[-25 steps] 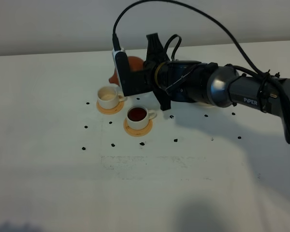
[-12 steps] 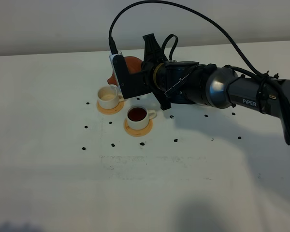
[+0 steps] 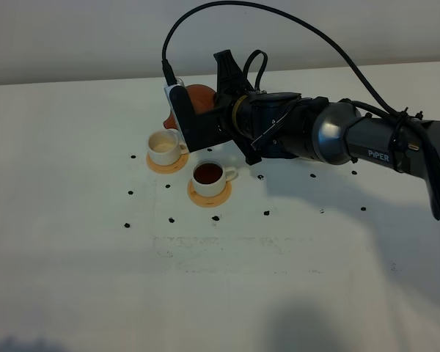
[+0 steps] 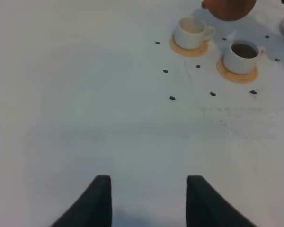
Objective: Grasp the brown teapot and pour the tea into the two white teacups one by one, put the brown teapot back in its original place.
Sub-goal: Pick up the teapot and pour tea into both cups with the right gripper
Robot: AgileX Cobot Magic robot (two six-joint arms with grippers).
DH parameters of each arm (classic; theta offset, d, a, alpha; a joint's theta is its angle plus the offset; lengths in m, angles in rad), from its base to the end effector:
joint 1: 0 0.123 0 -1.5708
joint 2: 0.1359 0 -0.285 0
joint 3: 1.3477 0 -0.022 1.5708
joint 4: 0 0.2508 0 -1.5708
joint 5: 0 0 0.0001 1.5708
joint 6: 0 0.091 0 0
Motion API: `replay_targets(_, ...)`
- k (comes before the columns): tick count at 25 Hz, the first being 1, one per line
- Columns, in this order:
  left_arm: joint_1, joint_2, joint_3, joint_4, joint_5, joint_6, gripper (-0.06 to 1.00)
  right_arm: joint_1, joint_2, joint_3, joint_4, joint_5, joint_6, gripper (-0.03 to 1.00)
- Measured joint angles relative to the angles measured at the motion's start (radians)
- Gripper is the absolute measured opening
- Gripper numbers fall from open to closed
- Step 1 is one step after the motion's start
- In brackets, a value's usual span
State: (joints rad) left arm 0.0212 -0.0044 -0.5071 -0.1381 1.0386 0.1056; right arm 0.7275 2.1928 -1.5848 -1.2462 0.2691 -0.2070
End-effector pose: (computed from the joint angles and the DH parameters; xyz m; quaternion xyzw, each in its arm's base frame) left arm -0.0057 -0.0109 0.2817 0.0378 0.8415 -0.0350 0.5378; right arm 0.3862 0.3131 0.1739 -0.7500 0.4627 -0.2660 0.3907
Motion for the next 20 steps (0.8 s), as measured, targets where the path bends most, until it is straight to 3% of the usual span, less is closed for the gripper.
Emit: replay_targets(20, 0.000, 0.000, 0.000, 0.000, 0.000, 0.000, 0.43, 0.000, 0.000, 0.000, -0.047, -0.003, 0.000, 0.09)
